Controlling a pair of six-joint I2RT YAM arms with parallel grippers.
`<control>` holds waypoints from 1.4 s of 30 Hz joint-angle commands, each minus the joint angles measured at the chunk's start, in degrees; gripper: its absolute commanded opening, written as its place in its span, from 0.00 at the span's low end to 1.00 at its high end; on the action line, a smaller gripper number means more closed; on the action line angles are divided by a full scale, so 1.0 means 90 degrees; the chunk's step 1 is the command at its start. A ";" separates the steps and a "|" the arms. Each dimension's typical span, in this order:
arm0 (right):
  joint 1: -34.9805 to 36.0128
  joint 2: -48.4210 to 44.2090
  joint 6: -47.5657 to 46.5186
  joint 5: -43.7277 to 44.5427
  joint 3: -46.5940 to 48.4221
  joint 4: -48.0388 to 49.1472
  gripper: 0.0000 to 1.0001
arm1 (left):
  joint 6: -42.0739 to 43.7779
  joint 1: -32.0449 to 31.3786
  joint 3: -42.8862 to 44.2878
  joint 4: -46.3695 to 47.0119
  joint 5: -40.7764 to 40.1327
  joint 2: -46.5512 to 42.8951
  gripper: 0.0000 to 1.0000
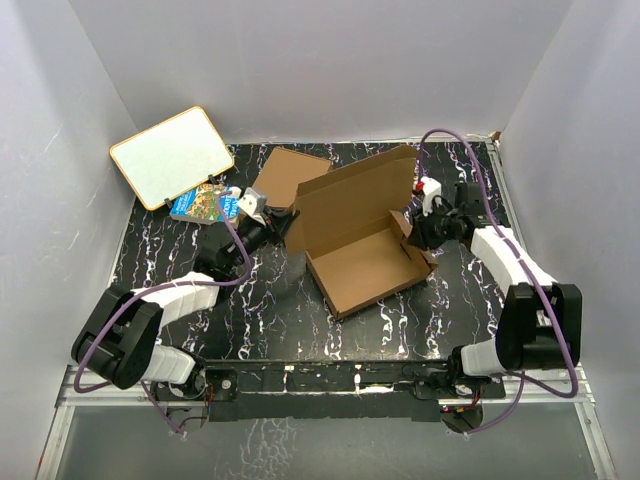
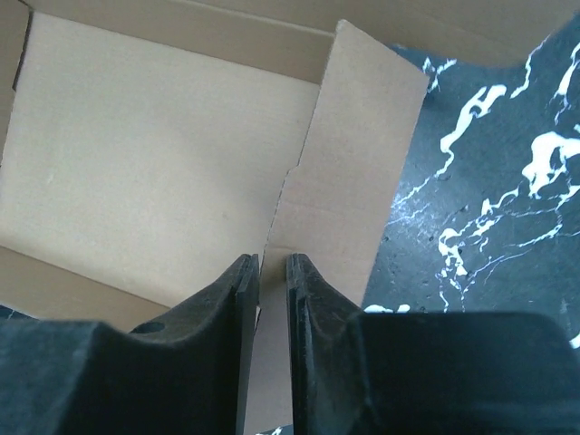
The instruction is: Fold the paper box
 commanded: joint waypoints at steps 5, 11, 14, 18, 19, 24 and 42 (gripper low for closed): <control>-0.0648 0.0727 0.0037 -0.1484 0.0360 -0.0195 0.32 | 0.0170 -0.0022 0.0008 0.0031 0.0244 -0.0255 0.00; -0.0943 0.0648 -0.0233 -0.2324 0.0797 -0.0666 0.48 | 0.0196 -0.0025 -0.0001 -0.0018 0.0272 -0.0272 0.00; -0.1417 0.0577 -0.0250 -0.3052 0.1160 -0.0811 0.56 | 0.0254 -0.0019 0.0013 -0.0069 0.0309 -0.0282 0.00; -0.2175 0.0738 0.0209 -0.3129 0.1435 -0.0501 0.59 | 0.0296 -0.0022 0.0028 -0.0110 0.0356 -0.0294 0.00; -0.2385 0.0846 0.0477 -0.2918 0.1412 -0.0234 0.55 | 0.0295 -0.0020 0.0035 -0.0116 0.0368 -0.0294 0.00; -0.2748 0.1627 0.1125 -0.1449 0.1223 0.0585 0.26 | 0.0297 -0.0024 0.0057 -0.0161 0.0436 -0.0309 0.00; -0.3188 0.1698 0.0008 -0.2374 0.0902 -0.0273 0.57 | 0.0219 -0.0020 0.0113 -0.0290 0.0499 -0.0403 0.00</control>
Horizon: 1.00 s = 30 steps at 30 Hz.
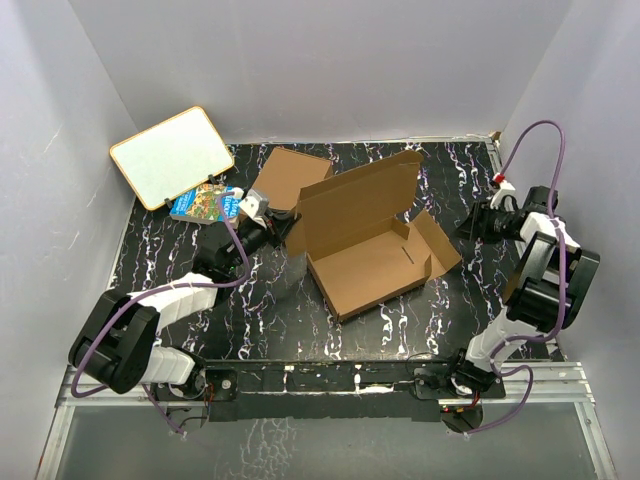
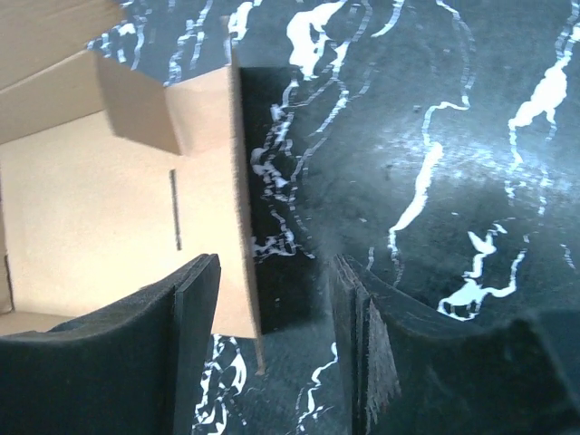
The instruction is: Fold the paper box
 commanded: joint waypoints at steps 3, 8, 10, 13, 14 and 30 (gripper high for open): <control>0.0012 -0.0328 -0.0928 -0.0680 -0.0160 -0.0408 0.57 | 0.0032 -0.0022 0.0133 -0.0065 0.0120 -0.0230 0.00; 0.0096 -0.0014 -0.1317 -0.0460 -0.0247 -0.0656 0.56 | -0.0014 -0.0025 0.0182 -0.0129 0.0044 -0.0211 0.00; 0.0139 -0.0021 -0.1326 -0.0331 -0.0293 -0.0606 0.56 | -0.0061 -0.0022 0.0193 -0.0131 0.0024 -0.0197 0.00; 0.0191 -0.0080 -0.1245 -0.0171 -0.0342 -0.0476 0.54 | -0.0120 -0.0025 0.0222 -0.0149 0.0013 -0.0167 0.00; 0.0222 -0.0098 -0.1241 -0.0131 -0.0345 -0.0460 0.52 | -0.0144 -0.0025 0.0229 -0.0152 -0.0002 -0.0154 0.00; 0.0572 -0.1972 -0.0922 0.0366 -0.0824 0.0263 0.08 | -0.1122 -0.0012 0.0651 -0.2301 -0.1375 -0.1123 0.38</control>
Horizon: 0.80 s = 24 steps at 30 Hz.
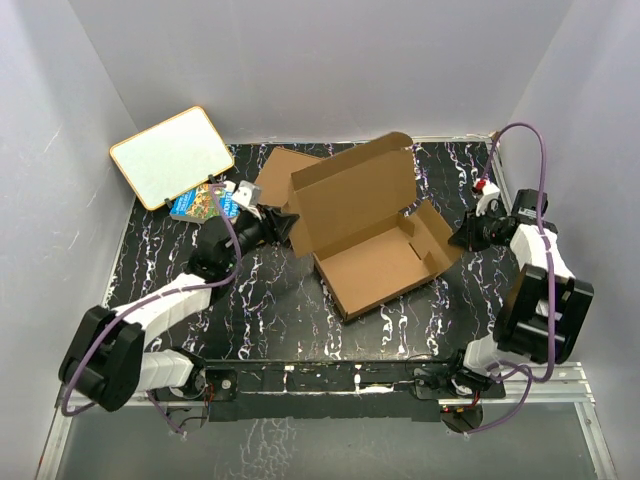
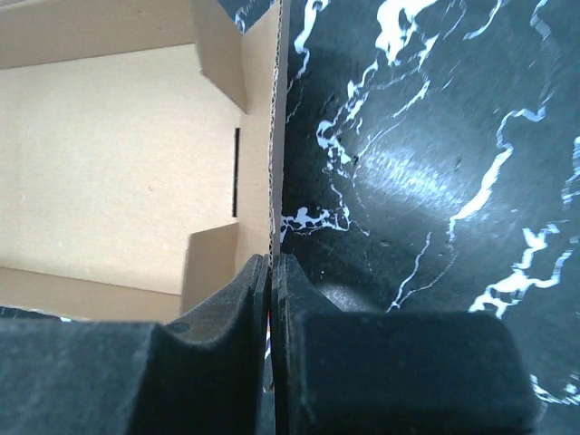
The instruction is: Fold the paper box
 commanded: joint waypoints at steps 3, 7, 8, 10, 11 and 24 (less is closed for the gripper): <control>0.0370 -0.0995 0.0336 0.0679 -0.0166 0.1061 0.08 | -0.0783 -0.0004 0.0602 -0.2221 -0.1103 -0.1247 0.53; 0.0738 -0.1269 0.0346 0.1249 -0.0279 0.1264 0.08 | -0.1249 0.0004 0.0621 -0.3068 -0.1420 -0.2037 0.60; 0.0873 -0.1351 0.0315 0.1426 -0.0319 0.1309 0.08 | -0.1450 0.0004 0.0657 -0.3116 -0.1373 -0.2161 0.60; 0.1180 -0.1513 0.0278 0.1788 -0.0430 0.1420 0.08 | -0.1849 0.0007 0.0812 -0.3130 -0.1128 -0.2156 0.60; 0.1336 -0.1597 0.0266 0.1984 -0.0494 0.1492 0.08 | -0.2110 0.0000 0.0935 -0.3119 -0.0906 -0.1980 0.59; 0.3420 -0.1964 -0.0047 0.4305 -0.0930 0.1988 0.08 | -0.3992 -0.0901 0.2667 -0.2961 -0.0375 0.1700 0.64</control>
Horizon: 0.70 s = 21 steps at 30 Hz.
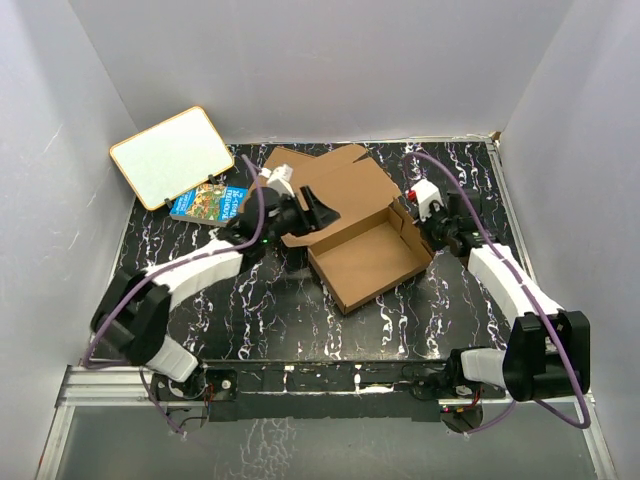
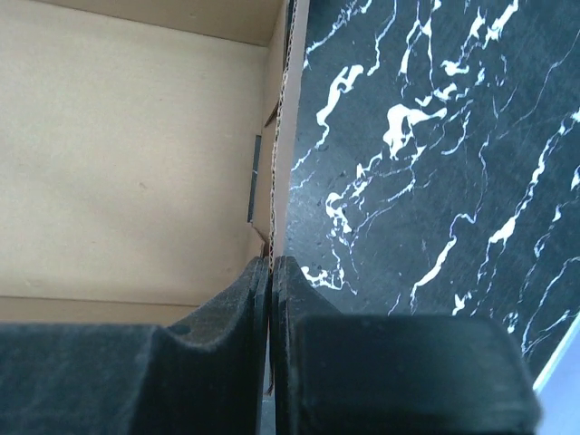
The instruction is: Fold the paper box
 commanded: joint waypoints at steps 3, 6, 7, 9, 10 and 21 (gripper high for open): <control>0.0746 -0.0208 -0.0371 0.1130 -0.0130 0.0621 0.08 | -0.0944 -0.0263 0.0951 0.0104 -0.0193 0.1343 0.69; 0.0948 -0.0227 -0.0414 0.1276 -0.0237 0.0738 0.08 | -0.1281 -0.0339 0.1384 0.0045 -0.0440 0.1826 0.72; 0.0980 -0.0231 -0.0414 0.1283 -0.0267 0.0759 0.08 | -0.1483 -0.0354 0.1547 -0.0078 -0.0531 0.2028 0.72; 0.1054 -0.0216 -0.0412 0.1291 -0.0324 0.0803 0.08 | -0.1921 -0.0429 0.1855 -0.0343 -0.0710 0.2262 0.73; 0.1075 -0.0222 -0.0412 0.1291 -0.0359 0.0834 0.09 | -0.2101 -0.0472 0.1965 -0.0440 -0.0789 0.2353 0.73; 0.1224 -0.0153 -0.0395 0.1311 -0.0461 0.0979 0.11 | -0.2852 -0.0916 0.3354 -0.1040 -0.1266 0.3417 0.71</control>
